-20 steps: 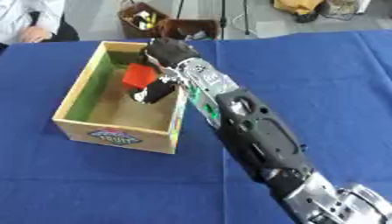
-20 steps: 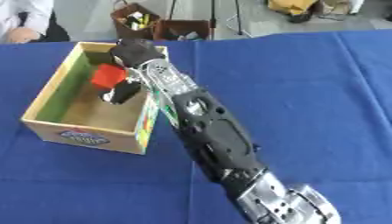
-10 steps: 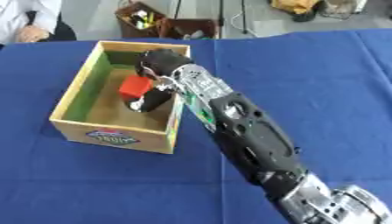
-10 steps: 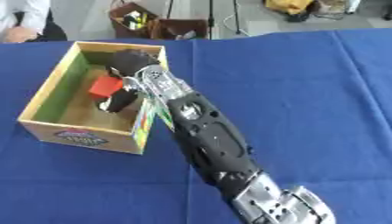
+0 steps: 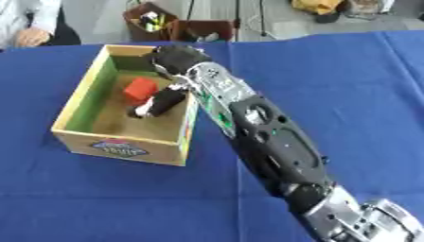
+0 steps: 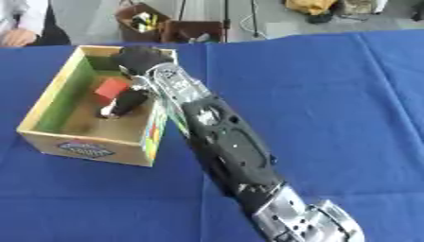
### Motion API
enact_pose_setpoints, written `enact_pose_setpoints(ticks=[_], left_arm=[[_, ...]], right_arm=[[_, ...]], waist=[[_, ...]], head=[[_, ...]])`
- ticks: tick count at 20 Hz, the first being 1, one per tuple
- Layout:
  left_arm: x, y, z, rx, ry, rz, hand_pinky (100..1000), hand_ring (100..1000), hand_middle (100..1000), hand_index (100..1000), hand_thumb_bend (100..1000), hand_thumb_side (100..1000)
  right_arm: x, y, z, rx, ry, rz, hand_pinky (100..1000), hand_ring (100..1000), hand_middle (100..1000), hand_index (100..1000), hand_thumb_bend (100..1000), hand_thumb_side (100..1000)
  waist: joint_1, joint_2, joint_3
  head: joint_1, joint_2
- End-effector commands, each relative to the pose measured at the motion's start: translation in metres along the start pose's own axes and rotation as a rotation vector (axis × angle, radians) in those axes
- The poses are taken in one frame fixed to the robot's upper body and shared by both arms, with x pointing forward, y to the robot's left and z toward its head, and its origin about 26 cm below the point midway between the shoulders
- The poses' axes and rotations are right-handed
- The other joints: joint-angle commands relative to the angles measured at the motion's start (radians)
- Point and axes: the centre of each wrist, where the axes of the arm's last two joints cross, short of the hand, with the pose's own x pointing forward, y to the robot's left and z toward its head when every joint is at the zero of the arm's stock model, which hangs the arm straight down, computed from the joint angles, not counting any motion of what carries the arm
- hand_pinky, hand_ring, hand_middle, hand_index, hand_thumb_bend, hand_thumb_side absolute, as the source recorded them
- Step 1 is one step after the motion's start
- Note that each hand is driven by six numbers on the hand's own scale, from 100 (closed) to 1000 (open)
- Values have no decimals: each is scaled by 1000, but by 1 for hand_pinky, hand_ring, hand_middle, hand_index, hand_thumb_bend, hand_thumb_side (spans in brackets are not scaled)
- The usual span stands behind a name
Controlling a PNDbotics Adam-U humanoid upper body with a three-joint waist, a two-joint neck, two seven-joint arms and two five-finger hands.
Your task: Pick up objects on the table and place them in the box.
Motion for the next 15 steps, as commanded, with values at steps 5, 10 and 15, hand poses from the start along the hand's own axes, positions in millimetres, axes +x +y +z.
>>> enact_pose_setpoints(ticks=[5, 10, 15], left_arm=[[5, 4, -2, -1, -19, -18, 448, 621, 582, 808, 509, 954], [4, 5, -1, 12, -17, -23, 448, 621, 582, 808, 508, 958], [4, 5, 0, 16, -15, -25, 449, 622, 583, 809, 509, 961]], right_arm=[[-17, -60, 24, -292, -41, -11, 815, 806, 736, 899, 395, 894], [-38, -76, 50, -442, -24, -22, 823, 808, 749, 893, 232, 930], [-42, -77, 73, -548, -30, -46, 839, 825, 788, 894, 100, 957]], waist=[[7, -27, -11], [13, -29, -24], [17, -33, -31]], head=[[21, 6], [47, 17], [57, 21]])
